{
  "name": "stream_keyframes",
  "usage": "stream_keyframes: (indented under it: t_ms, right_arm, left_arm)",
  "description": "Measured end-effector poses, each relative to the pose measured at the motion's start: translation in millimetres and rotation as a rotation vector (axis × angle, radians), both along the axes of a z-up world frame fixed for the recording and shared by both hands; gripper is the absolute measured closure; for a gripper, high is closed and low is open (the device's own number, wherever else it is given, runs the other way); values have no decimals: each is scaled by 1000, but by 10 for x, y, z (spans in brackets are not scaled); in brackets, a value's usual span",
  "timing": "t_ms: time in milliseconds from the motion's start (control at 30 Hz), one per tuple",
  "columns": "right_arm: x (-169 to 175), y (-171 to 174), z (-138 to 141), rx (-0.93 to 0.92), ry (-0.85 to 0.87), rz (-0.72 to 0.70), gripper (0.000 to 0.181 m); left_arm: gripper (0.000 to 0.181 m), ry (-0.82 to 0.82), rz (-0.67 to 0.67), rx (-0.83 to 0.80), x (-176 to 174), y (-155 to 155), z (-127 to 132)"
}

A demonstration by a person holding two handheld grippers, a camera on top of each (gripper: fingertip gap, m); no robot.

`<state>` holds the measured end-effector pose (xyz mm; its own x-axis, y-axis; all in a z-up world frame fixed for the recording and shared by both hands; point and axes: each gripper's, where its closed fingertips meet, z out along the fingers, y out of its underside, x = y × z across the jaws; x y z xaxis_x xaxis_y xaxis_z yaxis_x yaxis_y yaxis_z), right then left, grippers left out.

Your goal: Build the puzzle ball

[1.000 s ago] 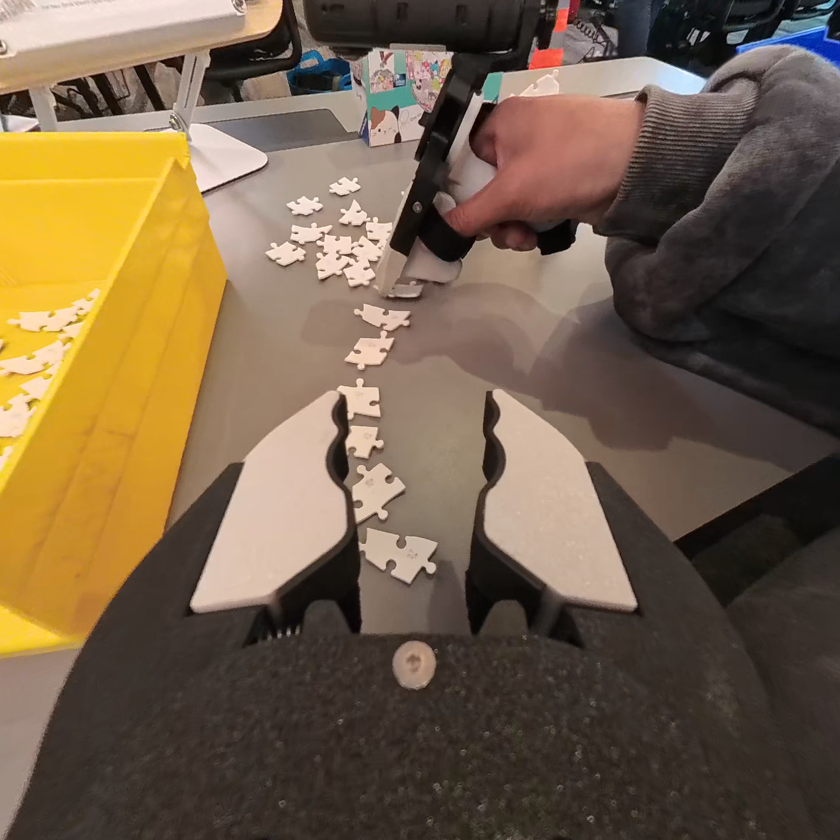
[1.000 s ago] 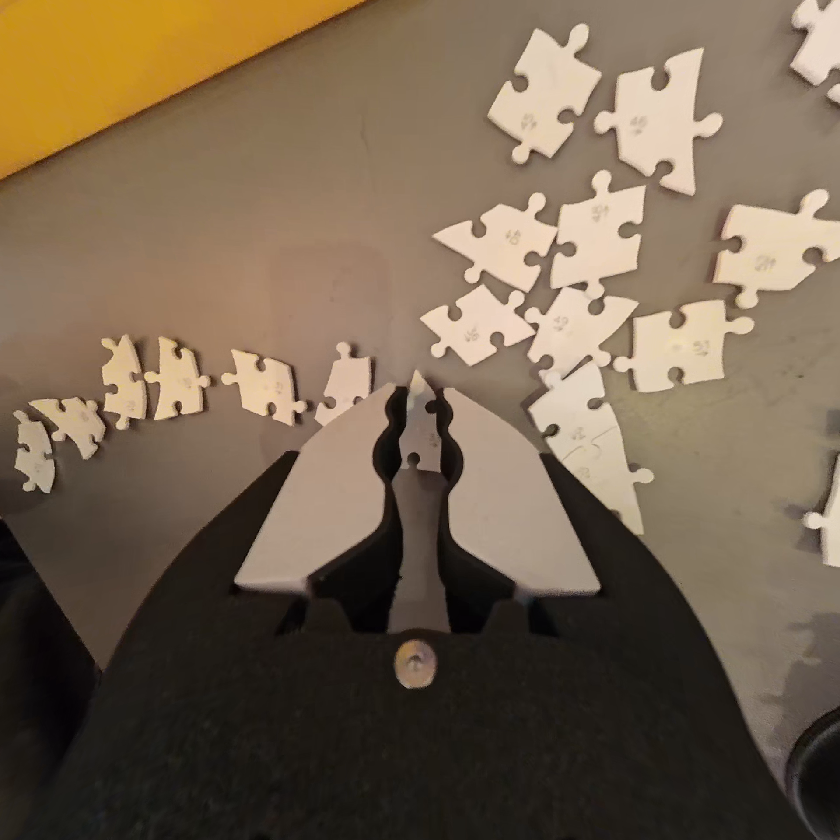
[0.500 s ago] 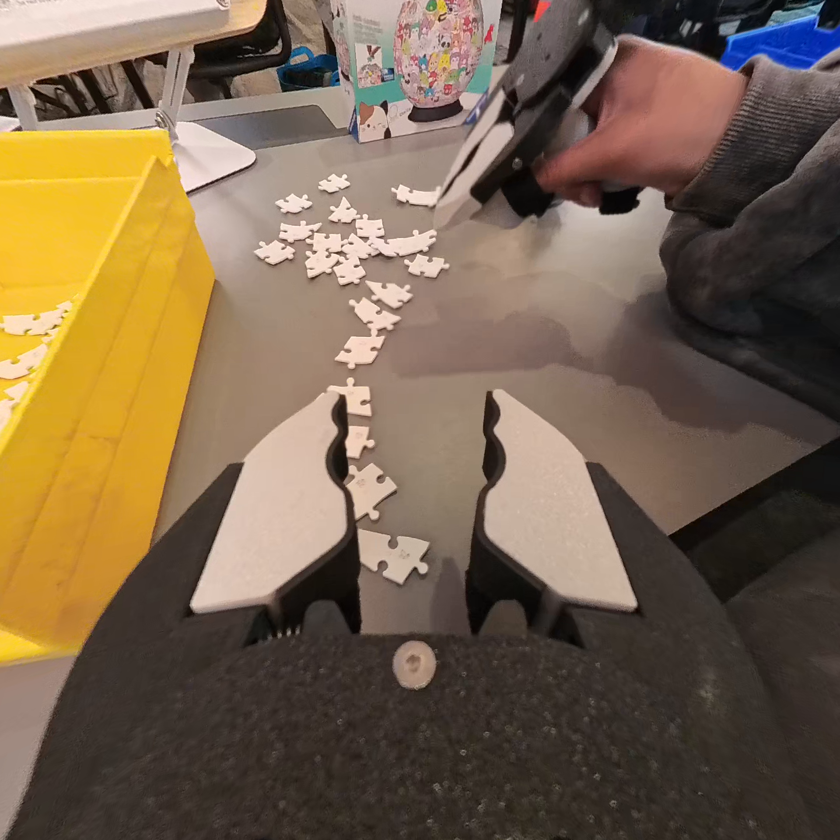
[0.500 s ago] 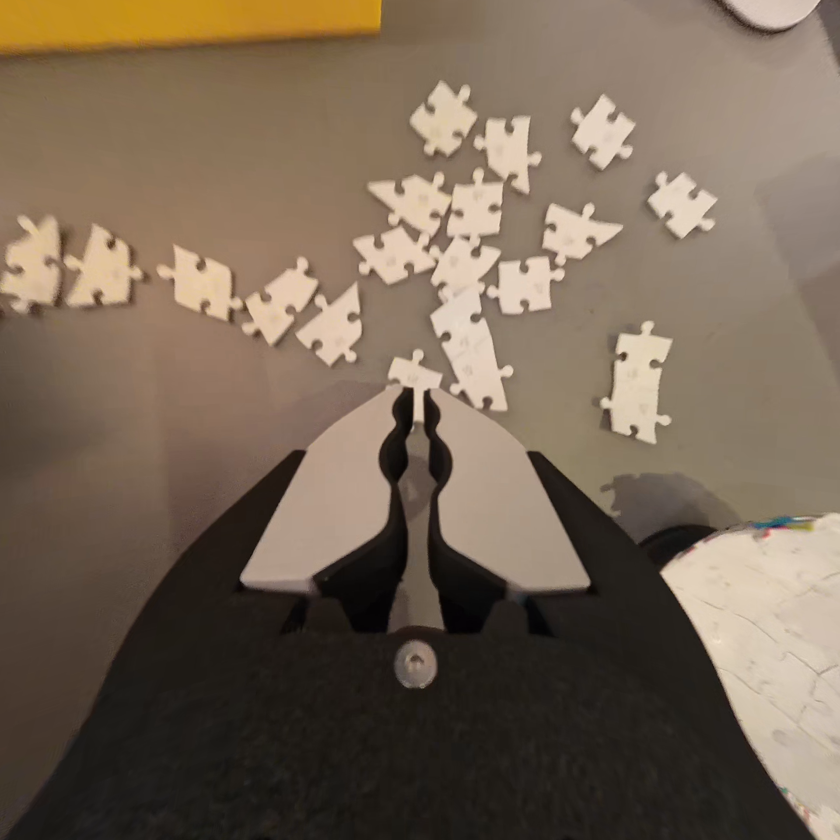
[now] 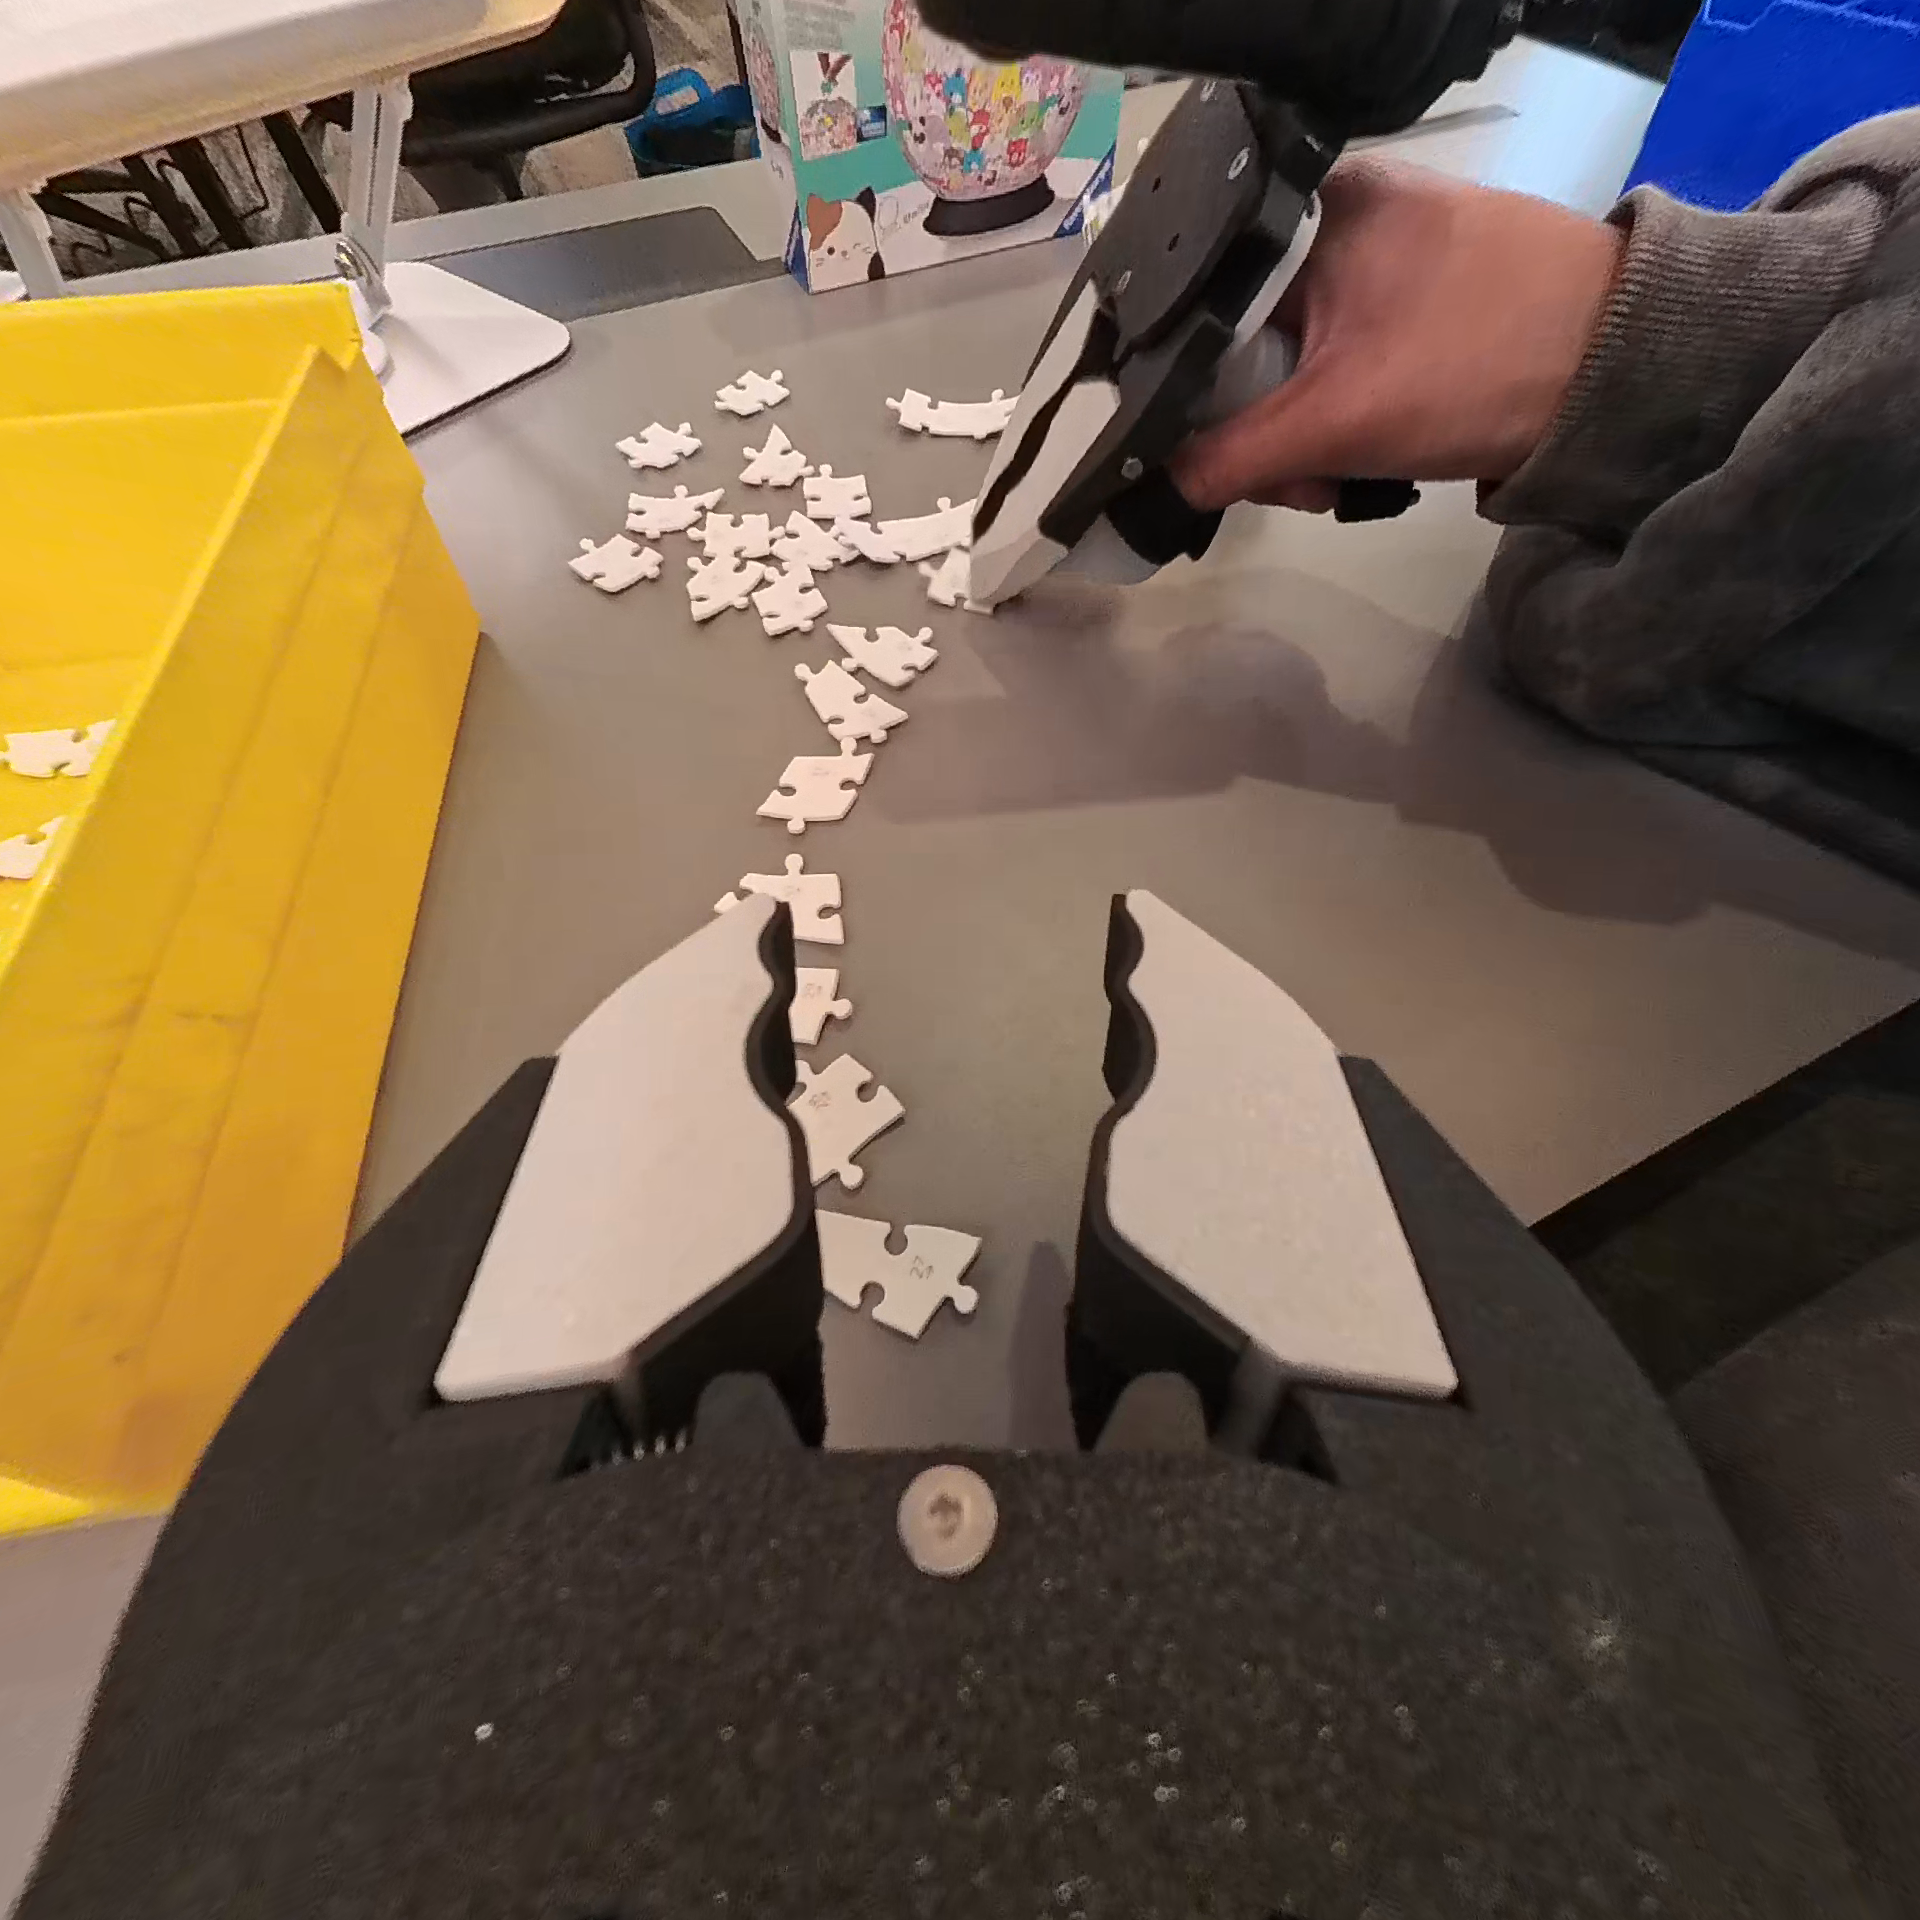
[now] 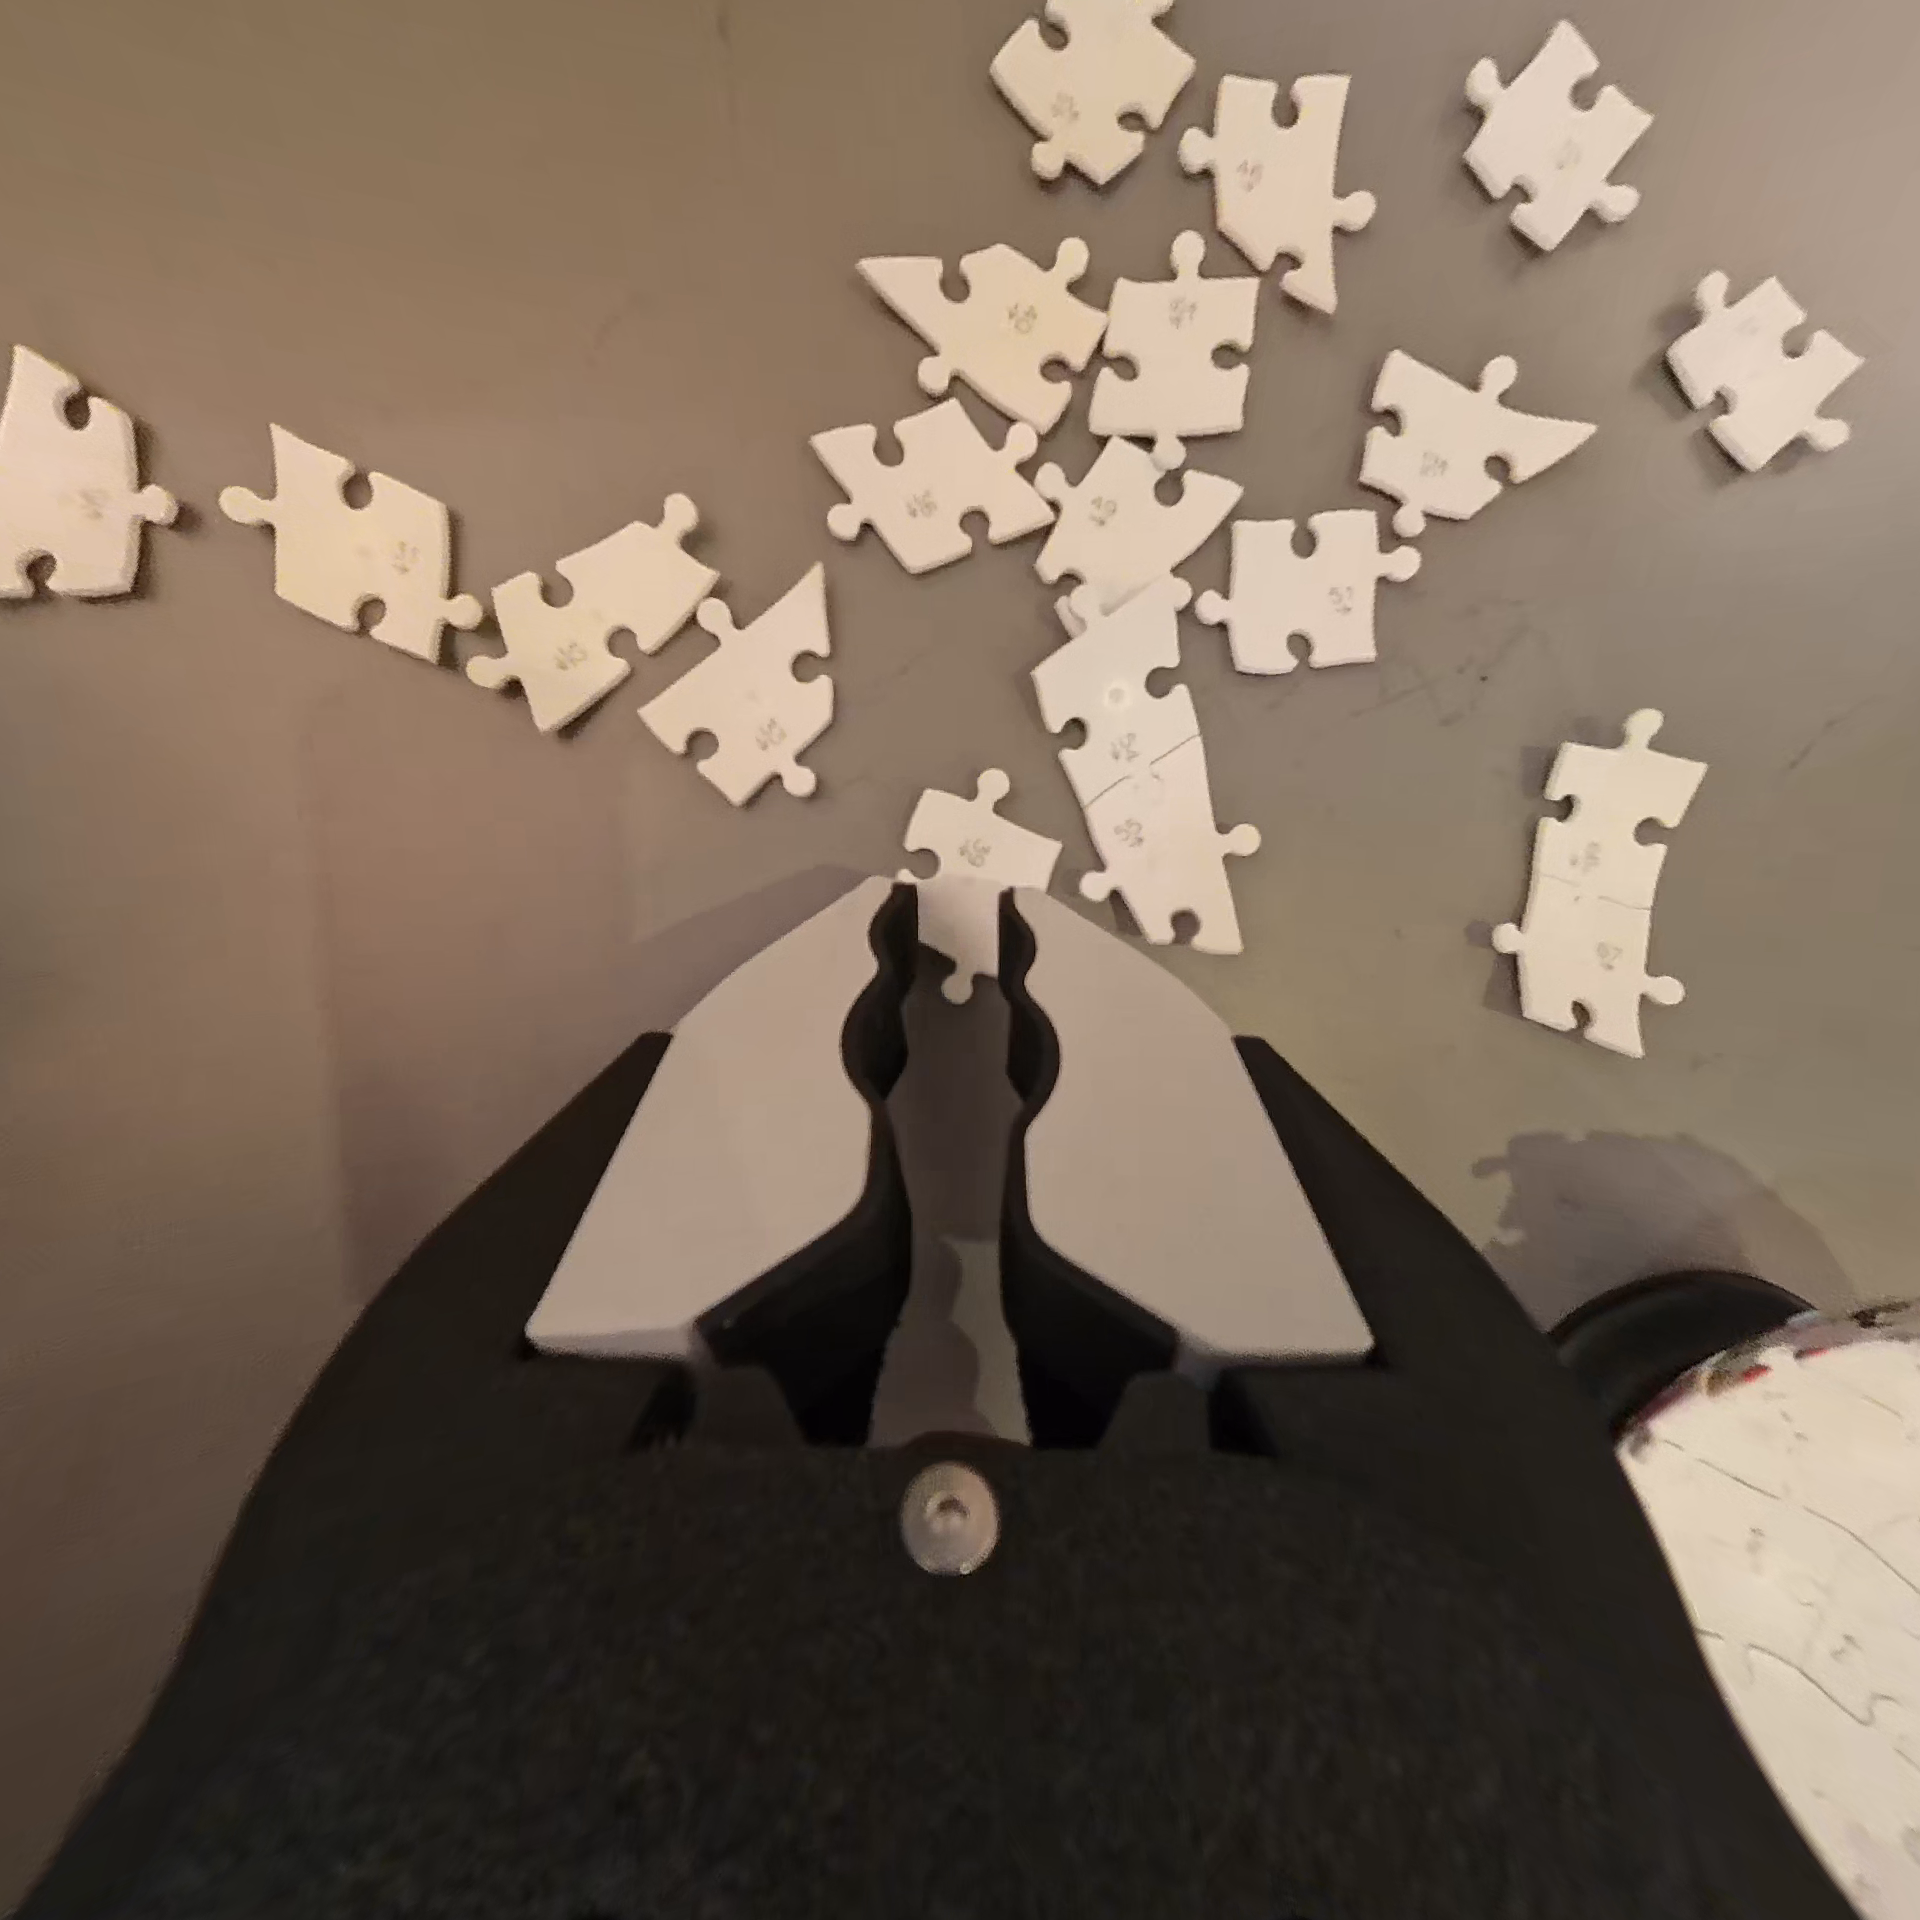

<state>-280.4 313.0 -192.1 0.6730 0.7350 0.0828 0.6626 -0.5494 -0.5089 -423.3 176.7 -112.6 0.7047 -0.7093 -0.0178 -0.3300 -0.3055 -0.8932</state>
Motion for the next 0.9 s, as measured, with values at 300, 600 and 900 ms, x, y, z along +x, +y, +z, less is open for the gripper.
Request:
stream_keyframes:
  t_ms: [300,600,900]
  right_arm:
    - [7,0,-9,-55,30,23,167]
    - [78,-44,530,130,105,87,166]
    - [514,-1271,750,419,327,-81,138]
  left_arm:
    - [125,6,-6,-4,11,-3,-21]
    - [112,-18,2,6,-51,20,16]
    - [124,-64,152,182,-387,-31,308]
